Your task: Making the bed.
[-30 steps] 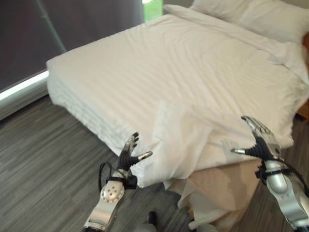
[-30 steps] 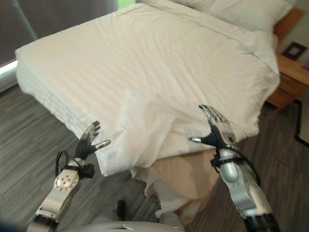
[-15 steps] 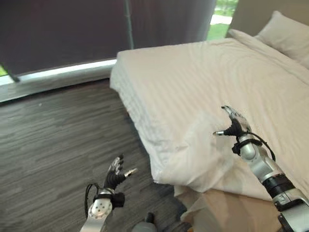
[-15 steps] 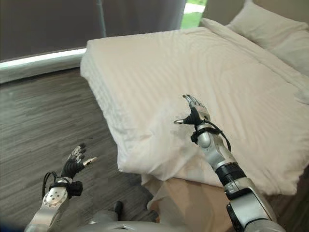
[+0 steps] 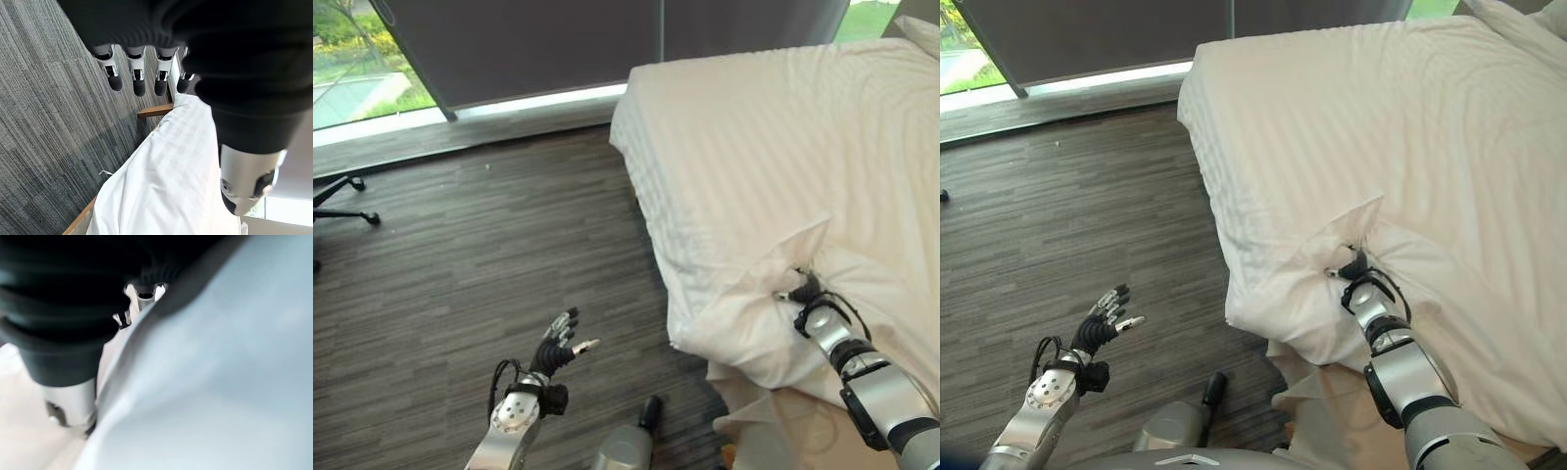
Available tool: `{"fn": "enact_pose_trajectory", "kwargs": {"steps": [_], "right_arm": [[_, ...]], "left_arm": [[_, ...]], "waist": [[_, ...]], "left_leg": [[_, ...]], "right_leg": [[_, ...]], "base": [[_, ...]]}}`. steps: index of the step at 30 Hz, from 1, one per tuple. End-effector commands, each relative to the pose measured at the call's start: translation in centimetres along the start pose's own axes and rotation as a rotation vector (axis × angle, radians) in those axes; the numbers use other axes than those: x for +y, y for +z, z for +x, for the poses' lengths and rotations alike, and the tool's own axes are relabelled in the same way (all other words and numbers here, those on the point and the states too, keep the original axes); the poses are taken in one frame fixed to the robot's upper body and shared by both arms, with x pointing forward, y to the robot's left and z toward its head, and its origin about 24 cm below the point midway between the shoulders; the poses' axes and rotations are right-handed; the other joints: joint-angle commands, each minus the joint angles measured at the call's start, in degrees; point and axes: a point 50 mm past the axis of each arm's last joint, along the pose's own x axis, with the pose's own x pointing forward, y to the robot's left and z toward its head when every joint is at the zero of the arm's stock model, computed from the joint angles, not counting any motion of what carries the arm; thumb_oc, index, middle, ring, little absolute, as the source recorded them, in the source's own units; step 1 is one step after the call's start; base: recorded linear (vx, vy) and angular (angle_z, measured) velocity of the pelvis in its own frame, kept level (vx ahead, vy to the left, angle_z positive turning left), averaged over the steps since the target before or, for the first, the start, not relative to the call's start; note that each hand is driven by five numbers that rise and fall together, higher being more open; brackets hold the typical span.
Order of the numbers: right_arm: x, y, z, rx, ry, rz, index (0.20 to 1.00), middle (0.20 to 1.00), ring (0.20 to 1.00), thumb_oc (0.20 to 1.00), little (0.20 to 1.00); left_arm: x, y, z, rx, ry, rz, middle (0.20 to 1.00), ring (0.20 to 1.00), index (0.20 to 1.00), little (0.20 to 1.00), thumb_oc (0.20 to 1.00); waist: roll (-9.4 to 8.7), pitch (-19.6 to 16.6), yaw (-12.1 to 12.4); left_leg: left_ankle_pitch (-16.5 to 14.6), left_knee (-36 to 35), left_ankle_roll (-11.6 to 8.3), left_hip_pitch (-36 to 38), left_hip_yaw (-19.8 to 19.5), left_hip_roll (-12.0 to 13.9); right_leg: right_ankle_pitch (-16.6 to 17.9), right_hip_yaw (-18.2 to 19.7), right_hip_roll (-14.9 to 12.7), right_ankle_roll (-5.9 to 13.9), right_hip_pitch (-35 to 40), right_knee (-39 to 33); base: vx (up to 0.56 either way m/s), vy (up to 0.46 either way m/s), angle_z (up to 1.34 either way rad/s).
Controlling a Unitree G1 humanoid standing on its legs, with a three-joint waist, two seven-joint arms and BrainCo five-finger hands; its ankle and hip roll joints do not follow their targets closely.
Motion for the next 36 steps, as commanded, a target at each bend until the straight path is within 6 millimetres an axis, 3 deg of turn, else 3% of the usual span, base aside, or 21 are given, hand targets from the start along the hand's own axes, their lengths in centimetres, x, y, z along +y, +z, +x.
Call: {"fn": "enact_pose_trajectory", "kwargs": {"steps": [1,3,4,5,7,8,9,12,13,14,17,18,20,23,26,27,28,30,31,33,36], "right_arm": [[-0.2,-0.4,-0.4,-0.039,0.037,0.066,0.2,0.2,0.2,0.2,0.2],[-0.4,2.3,-0.9,-0.193,0.025,0.095,0.2,0.2,0.2,0.2,0.2],[-0.4,2.3,-0.9,-0.192,0.026,0.094,0.2,0.2,0.2,0.2,0.2],[0.3,6.4,-3.4,-0.445,0.05,0.119,0.2,0.2,0.2,0.2,0.2],[0.7,8.1,-5.4,-0.578,0.069,0.142,0.2,0.2,0.2,0.2,0.2],[0.8,8.5,-7.2,-0.662,0.083,0.163,0.2,0.2,0.2,0.2,0.2],[0.8,8.4,-7.9,-0.683,0.086,0.185,0.2,0.2,0.2,0.2,0.2],[1.0,8.4,-10.2,-0.754,0.104,0.26,0.2,0.2,0.2,0.2,0.2],[1.6,8.6,-11.7,-0.8,0.145,0.291,0.2,0.2,0.2,0.2,0.2],[2.1,8.8,-12.3,-0.82,0.176,0.3,0.2,0.2,0.2,0.2,0.2],[2.5,9.8,-13.7,-0.901,0.221,0.312,0.2,0.2,0.2,0.2,0.2],[2.5,9.8,-13.8,-0.901,0.221,0.311,0.2,0.2,0.2,0.2,0.2],[2.6,9.6,-14.1,-0.922,0.229,0.248,0.2,0.2,0.2,0.2,0.2],[3.5,7.6,-13.7,-0.83,0.271,0.248,0.2,0.2,0.2,0.2,0.2],[5.0,3.7,-13.6,-0.674,0.327,0.232,0.2,0.2,0.2,0.2,0.2],[6.3,1.2,-13.5,-0.558,0.365,0.236,1.0,1.0,1.0,1.0,1.0],[8.2,-1.6,-13.0,-0.39,0.424,0.288,1.0,1.0,1.0,1.0,1.0],[9.9,-4.7,-13.2,-0.212,0.452,0.339,1.0,1.0,1.0,1.0,1.0],[12.5,-9.6,-13.9,0.044,0.481,0.306,1.0,1.0,1.0,1.0,1.0],[14.3,-16.2,-16.2,0.412,0.532,0.168,1.0,1.0,1.0,1.0,1.0],[13.8,-19.9,-18.3,0.621,0.549,0.116,1.0,1.0,1.0,1.0,1.0]], "left_arm": [[-1.1,2.3,1.6,-0.113,-0.046,-0.01,1.0,1.0,1.0,1.0,1.0],[-0.8,2.4,1.8,-0.115,-0.021,0.006,1.0,1.0,1.0,1.0,1.0],[-0.8,2.4,1.8,-0.114,-0.021,0.006,1.0,1.0,1.0,1.0,1.0],[-0.2,2.9,1.4,-0.128,0.028,0.015,1.0,1.0,1.0,1.0,1.0],[-0.2,2.8,1.1,-0.127,0.046,0.006,1.0,1.0,1.0,1.0,1.0],[-0.8,2.6,0.8,-0.124,0.041,-0.002,1.0,1.0,1.0,1.0,1.0],[-1.1,2.6,0.7,-0.129,0.04,-0.013,1.0,1.0,1.0,1.0,1.0],[-1.8,2.6,0.7,-0.134,0.032,-0.046,1.0,1.0,1.0,1.0,1.0],[-2.0,2.7,0.6,-0.14,0.03,-0.063,1.0,1.0,1.0,1.0,1.0],[-2.3,2.7,0.6,-0.142,0.025,-0.074,1.0,1.0,1.0,1.0,1.0],[-2.7,2.9,0.9,-0.155,0.02,-0.102,1.0,1.0,1.0,1.0,1.0],[-2.7,2.9,0.9,-0.155,0.02,-0.102,1.0,1.0,1.0,1.0,1.0],[-3.2,3.0,0.9,-0.165,-0.001,-0.121,1.0,1.0,1.0,1.0,1.0],[-4.1,2.3,0.6,-0.147,0.002,-0.197,1.0,1.0,1.0,1.0,1.0],[-5.2,1.2,0.7,-0.09,-0.01,-0.243,1.0,1.0,1.0,1.0,1.0],[-5.5,0.8,0.7,-0.069,-0.029,-0.235,1.0,1.0,1.0,1.0,1.0],[-6.2,0.0,1.0,-0.031,-0.062,-0.211,1.0,1.0,1.0,1.0,1.0],[-6.9,-0.2,1.1,-0.013,-0.074,-0.226,1.0,1.0,1.0,1.0,1.0],[-7.7,-0.3,1.6,0.002,-0.102,-0.225,1.0,1.0,1.0,1.0,1.0],[-8.1,0.2,1.6,-0.016,-0.157,-0.202,1.0,1.0,1.0,1.0,1.0],[-7.7,0.0,1.2,-0.005,-0.195,-0.163,1.0,1.0,1.0,1.0,1.0]], "waist": [[-0.41,-1.39,-2.78],[-1.2,-0.88,-5.38],[-1.21,-0.88,-5.16],[-1.73,1.49,-6.42],[-1.33,1.85,-7.06],[-0.96,1.07,-7.12],[-1.34,0.8,-7.63],[-2.27,-0.45,-6.88],[-3.45,-0.99,-5.59],[-3.71,-1.14,-5.47],[-2.11,-1.1,-4.35],[-2.01,-1.08,-4.11],[-0.22,0.55,-4.71],[1.23,4.13,-4.0],[-0.19,4.67,-7.85],[-0.65,3.68,-9.95],[-0.19,1.84,-12.27],[1.33,0.1,-14.35],[1.85,-0.95,-15.39],[2.9,-2.18,-14.86],[3.47,-2.18,-14.4]], "left_leg": [[-4.28,0.33,-3.59,0.59,4.86,2.77],[-4.75,0.33,-3.05,1.23,7.17,3.09],[-4.79,0.33,-3.02,1.3,7.41,3.11],[-3.72,0.33,-1.26,2.27,14.43,5.7],[-2.92,0.34,0.22,2.93,18.72,7.55],[-2.66,0.34,1.56,3.54,21.14,8.54],[-2.59,0.52,2.01,3.52,21.97,8.47],[-1.2,0.69,2.71,1.59,25.88,8.34],[-0.31,0.73,2.63,0.69,29.78,7.84],[0.42,1.15,2.73,-0.39,31.48,7.48],[4.38,2.09,0.13,-2.9,37.32,12.24],[4.52,2.08,-0.07,-2.81,37.5,12.49],[7.13,4.6,-2.73,-4.41,39.79,16.86],[5.81,12.51,-5.59,-7.45,23.89,14.74],[-1.8,23.17,-4.5,-3.4,18.29,14.47],[-5.14,25.1,-4.51,1.58,16.84,14.78],[-7.0,21.9,-5.23,7.79,17.23,15.46],[-8.67,13.86,-5.32,11.93,17.1,13.31],[-9.02,6.64,-5.23,13.24,18.76,12.21],[-7.78,1.47,-5.05,13.99,17.57,10.97],[-7.72,0.35,-4.63,13.97,17.08,10.2]], "right_leg": [[4.77,0.69,-5.22,2.78,-1.14,1.13],[5.77,2.23,-5.52,2.82,-2.5,1.89],[5.75,2.5,-5.56,2.84,-2.62,2.02],[4.57,1.8,-4.42,2.24,-7.11,15.47],[1.88,-0.43,-2.22,3.64,-7.8,28.87],[1.75,0.53,1.04,5.36,-9.05,41.73],[2.81,0.7,2.41,6.32,-8.41,45.96],[9.0,-0.71,4.88,6.39,-4.39,44.34],[9.37,-0.28,4.93,6.39,-0.66,37.39],[6.2,-0.09,4.82,6.07,1.88,34.71],[-7.38,1.18,6.83,-0.97,5.34,21.86],[-7.32,1.4,7.03,-1.23,5.4,21.67],[-10.55,3.04,9.17,-3.89,6.68,14.23],[-7.83,6.99,8.71,-5.41,7.47,8.8],[-3.38,5.72,4.31,-4.9,4.29,7.42],[-1.61,3.91,2.6,-4.47,2.41,6.85],[-0.67,1.72,1.78,-3.94,0.09,6.65],[0.32,0.98,2.03,-2.81,-1.41,6.16],[1.32,-0.34,1.3,-2.06,-1.63,5.7],[2.4,-1.59,0.59,-1.36,-1.53,4.98],[3.52,-2.31,-0.37,-0.57,-1.48,4.31]], "base": [[-0.09,0.177,-0.04],[-0.08,0.128,-0.25],[-0.3,0.184,-0.92],[-0.36,0.262,-0.95],[-0.38,0.409,-1.9],[-0.27,0.374,-2.89],[-0.26,0.272,-2.91],[-0.29,0.092,-1.21],[-0.39,0.107,-1.45],[-0.37,0.092,-1.95],[-0.27,-0.043,-1.46],[-0.34,-0.117,-1.92],[-0.47,-0.119,-1.57],[-0.48,-0.027,-0.84],[-0.54,0.099,0.17],[-0.38,0.21,0.88],[-0.26,0.257,0.95],[-0.07,0.253,0.96],[-0.04,0.247,1.63],[-0.02,0.237,1.81],[-0.02,0.15,0.4]]}}
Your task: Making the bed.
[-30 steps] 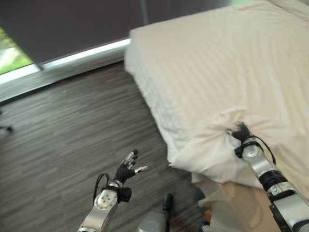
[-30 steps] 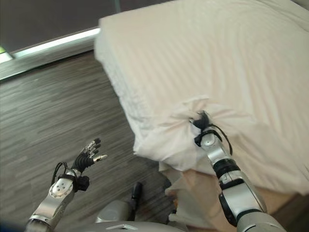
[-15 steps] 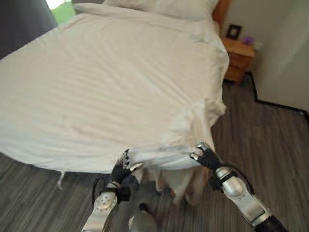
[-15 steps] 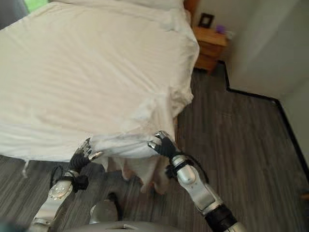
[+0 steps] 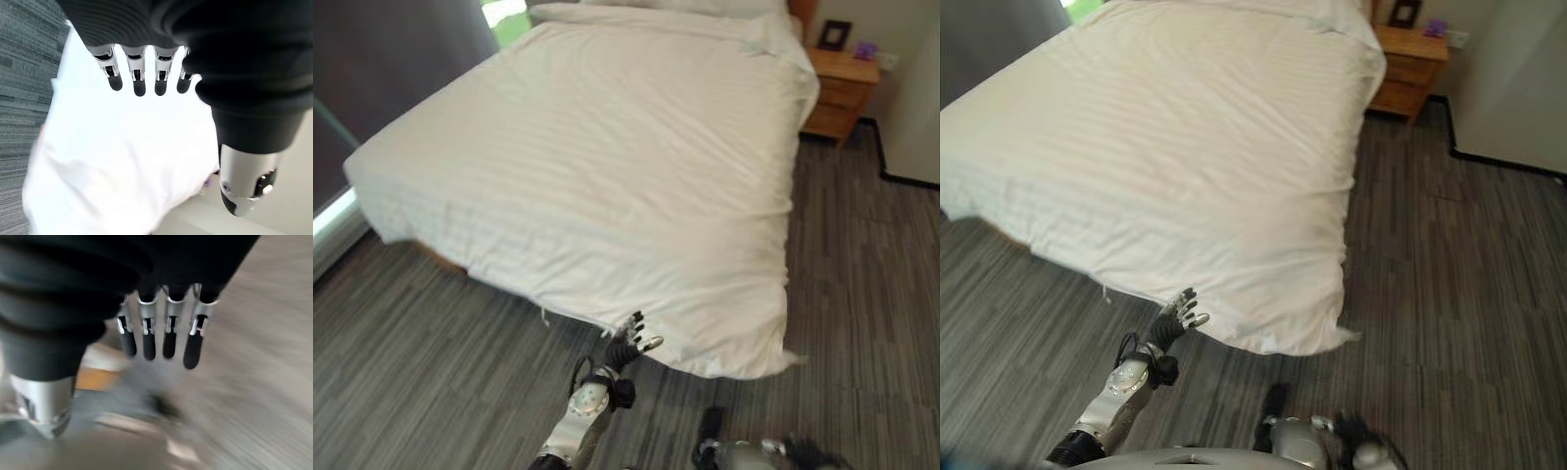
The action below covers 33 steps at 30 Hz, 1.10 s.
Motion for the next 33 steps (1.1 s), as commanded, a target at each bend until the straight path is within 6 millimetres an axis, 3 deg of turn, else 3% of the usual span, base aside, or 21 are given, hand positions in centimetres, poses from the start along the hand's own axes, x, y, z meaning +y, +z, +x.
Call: {"fn": "enact_pose_trajectory", "kwargs": {"steps": [1,4,6,7,9,10,11,12,13,14,19,20,21,24,25,27,28,30,31,32,33], "right_arm": [[-2.1,0.9,0.1,-0.09,-0.057,-0.066,1.0,1.0,1.0,1.0,1.0],[-4.8,-1.3,0.1,0.007,-0.115,0.056,1.0,1.0,1.0,1.0,1.0],[-6.0,-1.1,0.0,0.004,-0.142,0.087,1.0,1.0,1.0,1.0,1.0],[-7.8,-0.1,-0.1,-0.04,-0.19,0.134,1.0,1.0,1.0,1.0,1.0],[-11.6,3.2,-0.7,-0.167,-0.274,0.117,1.0,1.0,1.0,1.0,1.0],[-13.3,6.9,-1.5,-0.299,-0.323,0.063,1.0,1.0,1.0,1.0,1.0],[-14.2,9.3,-2.4,-0.403,-0.355,0.031,1.0,1.0,1.0,1.0,1.0],[-15.3,15.2,-5.7,-0.675,-0.421,-0.106,1.0,1.0,1.0,1.0,1.0],[-15.0,17.4,-7.4,-0.795,-0.431,-0.158,1.0,1.0,1.0,1.0,1.0],[-14.1,19.9,-9.8,-0.959,-0.439,-0.227,1.0,1.0,1.0,1.0,1.0],[-12.2,23.4,-13.1,-1.156,-0.404,-0.269,1.0,1.0,1.0,1.0,1.0],[-11.1,25.0,-14.7,-1.256,-0.352,-0.243,1.0,1.0,1.0,1.0,1.0],[-11.0,25.1,-14.7,-1.257,-0.351,-0.242,1.0,1.0,1.0,1.0,1.0],[-9.8,27.0,-17.0,-1.395,-0.282,-0.153,1.0,1.0,1.0,1.0,1.0],[-9.0,27.8,-17.9,-1.444,-0.225,-0.103,1.0,1.0,1.0,1.0,1.0],[-8.8,27.9,-18.1,-1.454,-0.206,-0.084,1.0,1.0,1.0,1.0,1.0],[-8.2,27.7,-18.0,-1.461,-0.138,-0.039,1.0,1.0,1.0,1.0,1.0],[-7.2,27.4,-17.4,-1.447,-0.023,0.066,1.0,1.0,1.0,1.0,1.0],[-7.2,27.4,-17.4,-1.447,-0.023,0.066,1.0,1.0,1.0,1.0,1.0],[-6.8,27.6,-17.3,-1.446,0.029,0.144,1.0,1.0,1.0,1.0,1.0],[-5.8,28.2,-17.3,-1.436,0.196,0.34,0.354,0.354,0.354,0.354,0.354]], "left_arm": [[1.3,1.0,-0.8,-0.051,-0.022,0.039,1.0,1.0,1.0,1.0,1.0],[2.6,0.3,-1.9,-0.009,-0.01,0.075,1.0,1.0,1.0,1.0,1.0],[3.3,0.0,-2.2,0.006,0.006,0.089,1.0,1.0,1.0,1.0,1.0],[4.1,0.0,-2.3,0.014,0.032,0.117,1.0,1.0,1.0,1.0,1.0],[5.2,0.7,-2.0,-0.009,0.091,0.152,1.0,1.0,1.0,1.0,1.0],[5.7,1.6,-1.5,-0.04,0.127,0.18,1.0,1.0,1.0,1.0,1.0],[6.0,2.3,-1.2,-0.064,0.138,0.201,1.0,1.0,1.0,1.0,1.0],[6.3,4.0,-0.5,-0.126,0.149,0.23,1.0,1.0,1.0,1.0,1.0],[6.3,5.0,-0.1,-0.16,0.15,0.246,1.0,1.0,1.0,1.0,1.0],[6.3,6.9,0.8,-0.226,0.157,0.263,1.0,1.0,1.0,1.0,1.0],[5.3,9.1,2.6,-0.301,0.145,0.232,1.0,1.0,1.0,1.0,1.0],[4.7,9.3,3.0,-0.307,0.138,0.208,1.0,1.0,1.0,1.0,1.0],[4.7,9.3,3.0,-0.308,0.139,0.208,1.0,1.0,1.0,1.0,1.0],[3.1,10.5,3.8,-0.353,0.104,0.149,1.0,1.0,1.0,1.0,1.0],[2.3,11.2,4.2,-0.376,0.078,0.117,1.0,1.0,1.0,1.0,1.0],[2.1,11.4,4.2,-0.384,0.072,0.099,1.0,1.0,1.0,1.0,1.0],[1.4,11.3,4.2,-0.394,0.048,0.029,1.0,1.0,1.0,1.0,1.0],[0.1,11.3,4.2,-0.402,0.001,-0.051,1.0,1.0,1.0,1.0,1.0],[0.1,11.3,4.2,-0.401,0.001,-0.051,1.0,1.0,1.0,1.0,1.0],[-0.4,11.2,4.3,-0.4,-0.016,-0.092,1.0,1.0,1.0,1.0,1.0],[-1.6,11.1,4.6,-0.388,-0.047,-0.197,0.583,0.583,0.583,0.583,0.583]], "waist": [[-1.4,-1.38,-0.74],[-1.71,-0.95,-0.84],[-1.9,-0.8,-0.79],[-2.02,-0.18,-0.9],[-2.24,1.13,-1.1],[-1.34,1.7,-1.37],[-1.1,1.55,-1.74],[-1.89,1.19,-2.78],[-2.43,1.07,-3.47],[-3.13,0.9,-4.6],[-4.51,-0.71,-5.34],[-4.12,-1.61,-5.14],[-4.36,-1.73,-5.39],[-4.93,0.22,-3.76],[-6.84,2.13,-2.58],[-7.54,2.4,-2.14],[-7.3,2.74,-1.07],[-6.04,2.07,-0.32],[-6.14,2.04,-0.28],[-4.88,1.71,0.04],[-3.57,1.43,1.33]], "left_leg": [[4.96,0.72,-3.37,-4.28,-5.07,0.26],[4.34,0.72,-2.53,-4.37,-4.85,-0.92],[3.94,0.72,-2.05,-4.36,-4.26,-1.4],[3.56,0.72,-1.39,-4.22,-3.73,-1.66],[2.57,0.72,-0.36,-3.01,-2.26,-1.96],[2.47,0.72,-0.26,-2.34,-1.38,-0.93],[2.32,0.72,-0.27,-2.22,-0.91,-0.57],[1.47,0.72,-0.35,-1.75,-0.94,-1.15],[1.14,0.72,-0.43,-1.58,-1.38,-1.59],[0.19,0.72,-1.66,-0.43,-1.77,-1.22],[-2.82,0.72,-2.59,3.62,-2.29,-1.53],[-3.05,7.09,-3.5,3.76,-2.35,-0.08],[-2.93,7.47,-3.54,3.17,-2.62,-0.18],[5.71,32.05,-7.53,-7.39,-4.96,4.55],[8.21,42.86,-7.99,-12.9,-5.53,5.4],[7.6,43.55,-7.6,-15.13,-4.44,5.7],[5.71,38.76,-6.64,-18.45,-1.97,7.17],[6.31,24.76,-5.16,-19.06,0.28,6.07],[6.45,24.51,-5.13,-18.95,0.39,5.94],[7.81,17.54,-5.18,-18.8,0.3,5.45],[13.22,7.33,-5.71,-20.05,0.16,5.81]], "right_leg": [[-2.59,2.4,-5.14,6.38,14.63,-6.34],[-1.94,2.6,-6.42,7.25,14.42,-5.74],[-1.96,2.98,-6.91,7.68,13.49,-4.13],[-2.06,3.47,-7.34,8.36,11.24,0.38],[1.31,4.55,-9.88,12.35,4.79,12.94],[6.27,3.06,-10.86,12.88,0.44,20.51],[7.5,2.16,-11.58,12.88,-1.39,22.45],[6.16,0.71,-12.58,12.88,-2.12,17.86],[5.25,0.9,-11.91,12.57,-1.59,13.4],[3.92,2.38,-11.4,11.11,-2.48,3.01],[5.47,4.15,-11.43,9.93,0.02,-3.67],[4.02,3.71,-9.66,8.51,2.85,-3.96],[4.21,3.52,-9.86,8.37,2.65,-4.09],[1.25,2.94,-7.14,3.93,9.13,-6.55],[0.11,2.37,-6.88,1.91,12.12,-8.32],[-0.59,2.67,-7.0,1.89,12.9,-8.66],[-2.23,3.38,-6.32,2.67,14.8,-9.3],[-3.28,4.51,-6.21,4.48,15.48,-9.77],[-3.26,4.56,-6.31,4.5,15.44,-9.77],[-3.95,4.98,-5.65,5.28,16.16,-9.77],[-5.86,5.53,-5.14,6.38,18.27,-9.77]], "base": [[-0.02,0.159,-0.23],[0.0,0.127,-0.08],[0.0,0.083,-0.11],[-0.04,0.117,-0.25],[-0.03,0.113,-0.47],[0.04,0.052,-0.58],[0.21,-0.017,-0.53],[0.3,-0.062,-0.38],[0.49,-0.212,-0.14],[0.39,-0.254,0.0],[0.28,-0.156,0.21],[0.33,-0.142,0.12],[0.29,-0.21,0.02],[0.17,-0.295,-0.2],[0.29,-0.321,-0.2],[0.26,-0.105,-0.5],[0.32,0.086,-0.64],[0.34,0.167,-0.46],[0.24,0.183,-0.25],[0.35,0.237,-0.22],[0.47,0.271,-0.2]]}}
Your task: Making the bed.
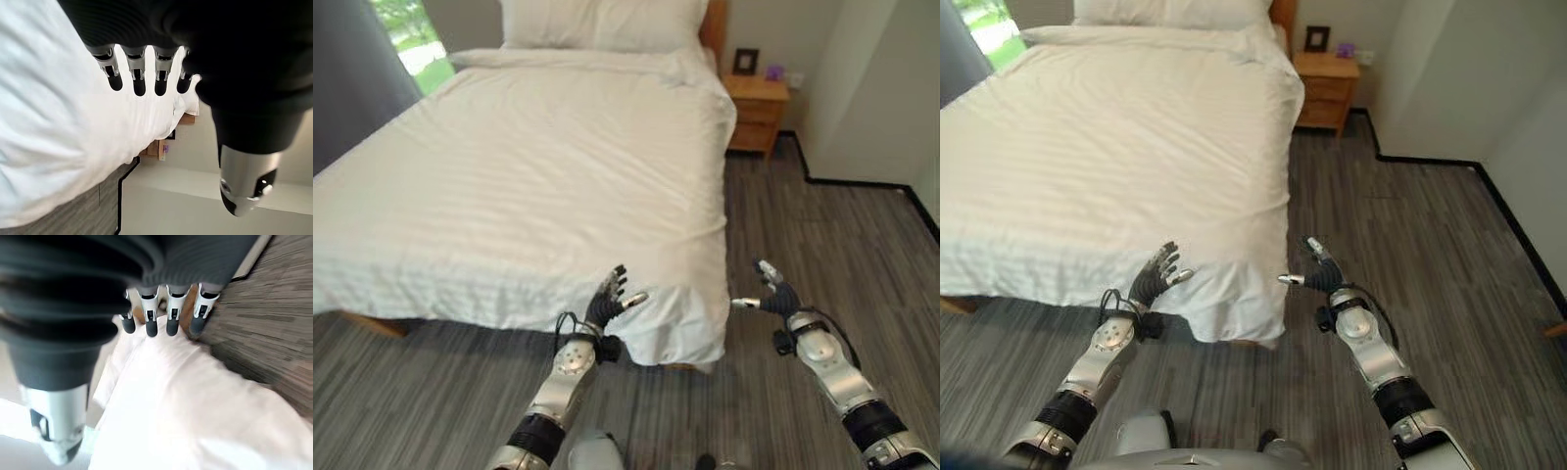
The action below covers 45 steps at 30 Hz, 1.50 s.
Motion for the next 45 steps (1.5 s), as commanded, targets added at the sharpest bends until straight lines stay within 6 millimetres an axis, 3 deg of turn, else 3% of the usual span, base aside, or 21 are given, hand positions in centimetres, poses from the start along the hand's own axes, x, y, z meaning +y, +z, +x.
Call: {"fn": "enact_pose_trajectory", "kwargs": {"steps": [1,2,4,5,7,9,10,11,16,20,28,30,35,36,37,38,40,41,42,44,45], "right_arm": [[1.1,3.6,1.7,-0.162,0.032,0.502,0.2,0.2,0.2,0.2,0.2],[1.8,3.8,1.8,-0.171,0.045,0.637,0.2,0.2,0.2,0.2,0.2],[4.3,5.0,2.0,-0.21,0.103,0.894,0.2,0.2,0.2,0.2,0.2],[5.8,5.7,2.1,-0.219,0.133,1.035,0.2,0.2,0.2,0.2,0.2],[8.0,7.5,2.5,-0.243,0.198,1.169,0.2,0.2,0.2,0.2,0.2],[8.7,8.9,2.7,-0.283,0.226,1.281,0.2,0.2,0.2,0.2,0.2],[8.9,9.3,2.7,-0.306,0.226,1.351,0.2,0.2,0.2,0.2,0.2],[8.7,9.5,2.5,-0.318,0.213,1.381,0.2,0.2,0.2,0.2,0.2],[10.3,7.5,1.2,-0.262,0.188,1.512,0.2,0.2,0.2,0.2,0.2],[10.9,7.4,1.3,-0.235,0.198,1.506,0.2,0.2,0.2,0.2,0.2],[11.9,9.1,3.5,-0.214,0.239,1.479,0.2,0.2,0.2,0.2,0.2],[11.7,9.2,3.9,-0.212,0.229,1.477,0.2,0.2,0.2,0.2,0.2],[10.6,10.3,5.7,-0.232,0.199,1.47,0.2,0.2,0.2,0.2,0.2],[9.9,9.9,6.4,-0.219,0.155,1.45,0.2,0.2,0.2,0.2,0.2],[8.9,7.7,6.7,-0.153,0.064,1.431,0.2,0.2,0.2,0.2,0.2],[8.3,6.8,6.7,-0.133,0.032,1.426,0.2,0.2,0.2,0.2,0.2],[4.6,2.2,5.7,-0.093,-0.192,1.452,0.2,0.2,0.2,0.2,0.2],[3.2,0.6,5.0,-0.086,-0.269,1.453,0.2,0.2,0.2,0.2,0.2],[-0.2,-2.1,3.5,-0.09,-0.417,1.429,0.2,0.2,0.2,0.2,0.2],[-3.6,-4.3,1.7,-0.096,-0.544,1.389,0.2,0.2,0.2,0.2,0.2],[-3.6,-4.3,1.7,-0.094,-0.544,1.389,0.2,0.2,0.2,0.2,0.2]], "left_arm": [[-3.3,2.6,1.6,-0.111,-0.089,-0.273,0.2,0.2,0.2,0.2,0.2],[-3.9,2.6,1.9,-0.105,-0.089,-0.346,0.2,0.2,0.2,0.2,0.2],[-4.8,2.2,1.9,-0.077,-0.098,-0.507,0.2,0.2,0.2,0.2,0.2],[-5.4,1.9,1.7,-0.067,-0.101,-0.594,0.2,0.2,0.2,0.2,0.2],[-6.1,2.4,1.8,-0.085,-0.109,-0.689,0.2,0.2,0.2,0.2,0.2],[-7.2,3.2,2.4,-0.092,-0.152,-0.752,0.2,0.2,0.2,0.2,0.2],[-8.3,4.1,2.5,-0.111,-0.212,-0.791,0.2,0.2,0.2,0.2,0.2],[-8.6,3.8,2.2,-0.093,-0.238,-0.838,0.2,0.2,0.2,0.2,0.2],[-10.7,3.1,1.1,-0.045,-0.284,-1.029,0.2,0.2,0.2,0.2,0.2],[-11.2,3.7,1.4,-0.06,-0.301,-1.034,0.2,0.2,0.2,0.2,0.2],[-11.8,10.2,4.6,-0.284,-0.35,-0.999,0.2,0.2,0.2,0.2,0.2],[-11.5,10.7,5.0,-0.301,-0.337,-1.001,0.2,0.2,0.2,0.2,0.2],[-9.4,11.7,7.1,-0.347,-0.232,-1.004,0.2,0.2,0.2,0.2,0.2],[-8.3,11.1,7.8,-0.33,-0.168,-1.016,0.2,0.2,0.2,0.2,0.2],[-6.1,8.3,8.3,-0.252,-0.043,-1.026,0.2,0.2,0.2,0.2,0.2],[-4.9,7.4,8.4,-0.228,0.003,-1.007,0.2,0.2,0.2,0.2,0.2],[1.8,2.4,6.4,-0.164,0.26,-0.968,0.2,0.2,0.2,0.2,0.2],[3.7,0.7,5.2,-0.135,0.329,-0.947,0.2,0.2,0.2,0.2,0.2],[7.4,-2.3,2.3,-0.076,0.465,-0.897,0.2,0.2,0.2,0.2,0.2],[11.2,-4.1,-0.6,-0.057,0.595,-0.869,0.2,0.2,0.2,0.2,0.2],[11.2,-4.1,-0.7,-0.055,0.594,-0.87,0.2,0.2,0.2,0.2,0.2]], "waist": [[3.55,1.38,3.36],[3.79,1.35,3.68],[3.34,1.01,4.3],[3.29,1.6,4.07],[3.84,2.57,3.29],[3.51,3.12,2.56],[2.88,3.62,1.65],[2.55,3.49,1.27],[3.29,0.36,0.78],[3.65,1.06,0.6],[4.62,9.92,1.26],[4.64,10.57,1.47],[4.93,13.25,2.75],[4.96,13.83,2.98],[5.21,14.7,3.21],[5.29,14.67,3.22],[5.5,14.13,2.94],[5.4,13.73,2.78],[5.26,13.07,2.38],[5.08,12.0,1.98],[5.09,11.91,1.97]], "left_leg": [[2.48,-15.59,-0.49,7.02,0.27,-0.34],[3.97,-15.79,-0.37,7.36,0.41,-0.3],[2.76,-16.74,1.32,9.83,1.17,-2.22],[1.8,-16.83,2.19,11.61,1.4,-2.8],[0.55,-17.58,3.54,13.93,2.2,-2.85],[-0.17,-18.0,3.48,14.31,1.11,-3.53],[-0.77,-18.11,3.36,14.18,-0.46,-4.82],[-1.17,-17.93,3.22,14.67,-1.03,-5.46],[-2.42,-18.14,2.89,15.0,-0.71,-6.52],[-1.83,-18.14,2.54,13.61,-0.9,-6.31],[2.59,-18.14,0.29,-0.35,-1.89,-4.23],[3.09,-18.14,-0.04,-1.99,-1.98,-3.78],[5.21,-18.14,-1.65,-10.22,-2.44,-1.83],[5.61,-18.14,-2.06,-12.42,-2.56,-1.52],[5.96,-18.14,-2.55,-14.54,-2.5,-1.17],[6.07,-18.14,-2.68,-15.4,-2.59,-1.06],[5.9,-18.14,-3.05,-15.82,-2.61,-0.75],[5.74,-18.14,-3.07,-15.58,-2.62,-0.73],[5.44,-18.14,-2.98,-14.91,-2.44,-0.61],[5.0,-18.14,-2.91,-14.15,-2.32,-0.5],[4.95,-18.14,-2.92,-14.11,-2.32,-0.51]], "right_leg": [[-2.72,1.82,-4.01,7.13,3.77,-1.17],[-2.98,1.73,-3.42,6.97,4.44,-0.63],[-3.99,2.03,-3.19,7.5,2.96,7.29],[-4.08,2.29,-3.89,9.05,0.32,13.91],[0.5,4.91,-6.47,12.27,-8.98,27.04],[-0.03,6.03,-7.65,11.48,-10.74,23.14],[-1.01,8.67,-6.62,9.61,-10.17,15.07],[-0.95,9.3,-6.55,9.27,-8.41,10.93],[2.47,5.03,-7.92,9.61,-4.28,3.67],[2.68,4.09,-7.73,9.47,-4.93,3.07],[5.01,4.83,-7.25,9.17,-18.34,3.34],[5.15,4.79,-7.29,9.18,-20.06,3.67],[5.99,4.55,-8.45,9.73,-27.88,4.67],[6.31,4.53,-8.62,9.84,-29.98,4.73],[6.62,4.61,-8.6,9.9,-32.3,4.68],[6.7,4.54,-8.49,9.89,-33.2,4.72],[6.59,4.34,-8.38,9.87,-33.31,4.23],[6.5,4.23,-8.32,9.83,-32.92,4.0],[6.32,4.02,-8.37,9.81,-32.29,3.82],[6.19,3.88,-8.26,9.78,-31.66,3.47],[6.19,3.85,-8.26,9.8,-31.57,3.38]], "base": [[0.44,0.205,-0.18],[0.3,0.067,-0.12],[0.26,0.071,-0.25],[0.23,0.128,-0.41],[0.16,0.115,-0.51],[0.14,-0.04,0.02],[0.13,-0.112,1.04],[0.24,-0.107,1.45],[0.2,-0.013,0.72],[-0.02,-0.001,-0.02],[-0.2,-0.013,-0.06],[-0.14,-0.016,0.02],[-0.11,-0.022,-0.04],[-0.13,-0.009,-0.04],[-0.12,-0.011,-0.11],[-0.05,-0.011,-0.15],[0.04,-0.03,-0.14],[0.09,-0.014,-0.02],[0.09,0.004,0.05],[0.07,0.011,0.07],[0.06,0.004,0.05]]}}
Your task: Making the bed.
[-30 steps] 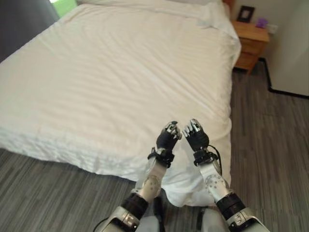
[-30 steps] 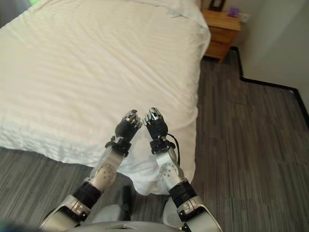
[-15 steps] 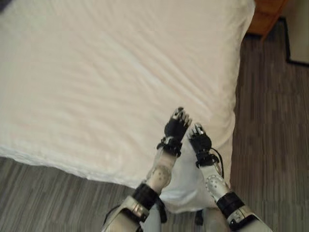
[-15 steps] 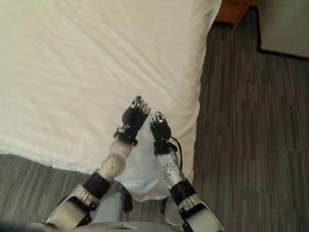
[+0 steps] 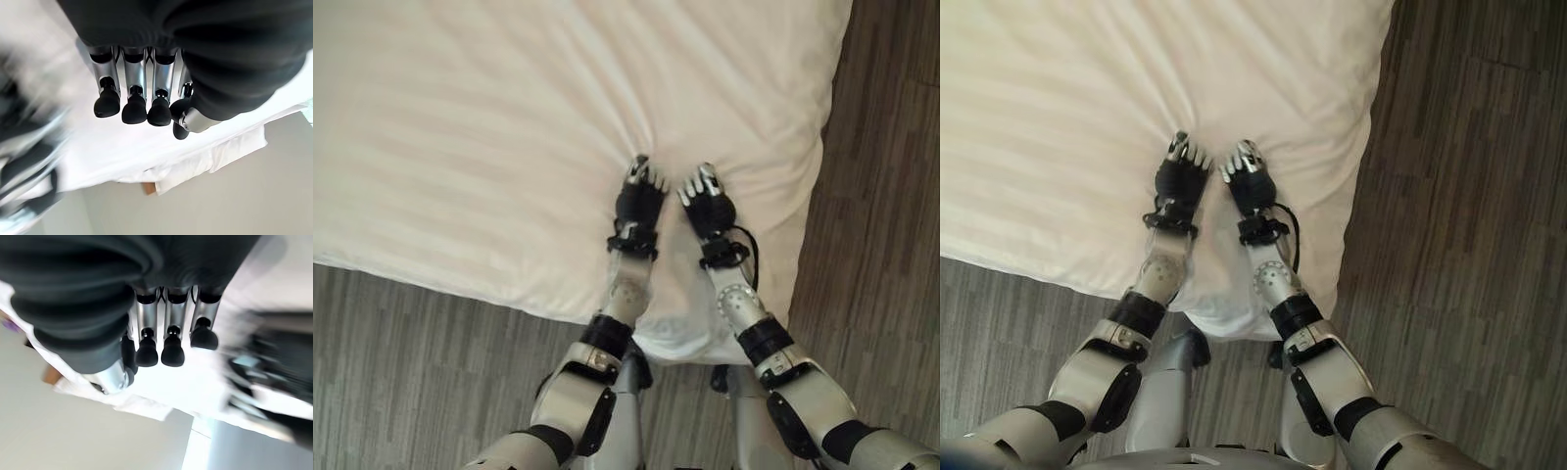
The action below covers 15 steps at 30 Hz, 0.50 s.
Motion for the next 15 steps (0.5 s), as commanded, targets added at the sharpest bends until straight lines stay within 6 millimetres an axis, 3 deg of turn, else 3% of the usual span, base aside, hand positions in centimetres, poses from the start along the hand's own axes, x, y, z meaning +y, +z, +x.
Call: {"fn": "enact_pose_trajectory", "kwargs": {"steps": [1,5,6,7,8,9,12,13,14,15], "right_arm": [[-15.1,10.6,-11.3,-0.273,-0.771,-0.129,0.2,0.2,0.2,0.2,0.2],[-16.9,16.1,-14.9,-0.352,-0.884,-0.222,0.2,0.2,0.2,0.2,0.2],[-16.9,16.0,-14.9,-0.349,-0.882,-0.22,0.2,0.2,0.2,0.2,0.2],[-17.4,17.7,-16.5,-0.362,-0.926,-0.256,0.2,0.2,0.2,0.2,0.2],[-17.4,18.7,-17.1,-0.371,-0.941,-0.279,0.2,0.2,0.2,0.2,0.2],[-17.5,18.6,-17.1,-0.368,-0.941,-0.279,0.2,0.2,0.2,0.2,0.2],[-17.6,21.3,-19.5,-0.361,-1.004,-0.396,0.2,0.2,0.2,0.2,0.2],[-17.6,21.2,-19.5,-0.358,-1.006,-0.397,0.2,0.2,0.2,0.2,0.2],[-17.4,21.7,-19.8,-0.335,-1.003,-0.454,0.329,0.329,0.329,0.329,0.329],[-16.9,22.3,-19.7,-0.321,-0.98,-0.528,1.0,1.0,1.0,1.0,1.0]], "left_arm": [[16.9,9.5,-12.8,-0.089,0.81,0.207,0.2,0.2,0.2,0.2,0.2],[18.5,17.0,-17.0,-0.178,0.928,0.358,0.2,0.2,0.2,0.2,0.2],[18.5,17.2,-17.1,-0.178,0.929,0.358,0.2,0.2,0.2,0.2,0.2],[18.8,20.0,-19.3,-0.231,0.996,0.389,0.2,0.2,0.2,0.2,0.2],[18.9,21.3,-20.5,-0.26,1.037,0.401,0.2,0.2,0.2,0.2,0.2],[18.9,21.4,-20.7,-0.259,1.038,0.401,0.2,0.2,0.2,0.2,0.2],[18.5,25.0,-23.6,-0.335,1.128,0.468,0.2,0.2,0.2,0.2,0.2],[18.5,25.1,-23.7,-0.334,1.13,0.47,0.2,0.2,0.2,0.2,0.2],[18.2,25.9,-23.8,-0.349,1.126,0.503,0.2,0.2,0.2,0.2,0.2],[17.9,26.5,-23.7,-0.356,1.113,0.542,0.2,0.2,0.2,0.2,0.2]], "waist": [[-1.78,3.42,-0.48],[-1.92,2.06,-0.78],[-2.02,2.14,-0.88],[-2.11,1.41,-0.78],[-2.16,1.11,-0.73],[-2.23,1.18,-0.79],[-2.78,-1.13,-0.87],[-2.83,-1.06,-0.92],[-3.1,-1.7,-1.07],[-3.29,-2.42,-1.24]], "left_leg": [[3.51,-7.04,-4.26,1.87,0.79,2.86],[3.17,-7.04,-4.23,3.55,0.76,3.15],[3.12,-7.04,-4.26,3.72,0.75,3.16],[2.93,-7.04,-4.15,4.98,0.78,3.26],[2.82,-7.04,-4.07,5.64,0.83,3.3],[2.77,-7.04,-4.09,5.83,0.86,3.31],[1.82,-7.04,-3.49,9.26,0.85,2.81],[1.74,-7.04,-3.49,9.52,0.87,2.78],[1.46,-7.04,-3.39,10.59,0.88,2.56],[1.32,-7.04,-3.28,11.55,0.92,2.45]], "right_leg": [[-1.76,-0.4,-5.12,4.89,3.98,-1.67],[-2.25,-0.89,-4.7,4.86,6.07,-1.99],[-2.26,-0.92,-4.68,4.86,6.28,-2.07],[-2.66,-1.07,-4.5,4.85,7.7,-2.29],[-2.85,-1.04,-4.39,4.86,8.58,-2.5],[-2.85,-1.03,-4.37,4.86,8.8,-2.59],[-3.26,-1.02,-3.71,4.81,12.36,-3.5],[-3.24,-1.04,-3.72,4.83,12.71,-3.67],[-3.24,-0.87,-3.57,4.88,13.84,-4.04],[-3.26,-0.76,-3.59,4.94,14.83,-4.23]], "base": [[0.05,-0.005,0.01],[0.03,-0.012,0.03],[0.05,-0.02,-0.11],[0.05,-0.008,-0.21],[0.05,-0.008,-0.27],[0.03,0.002,-0.21],[0.08,-0.009,-0.08],[0.1,-0.002,0.09],[0.08,-0.014,0.2],[0.12,-0.012,0.31]]}}
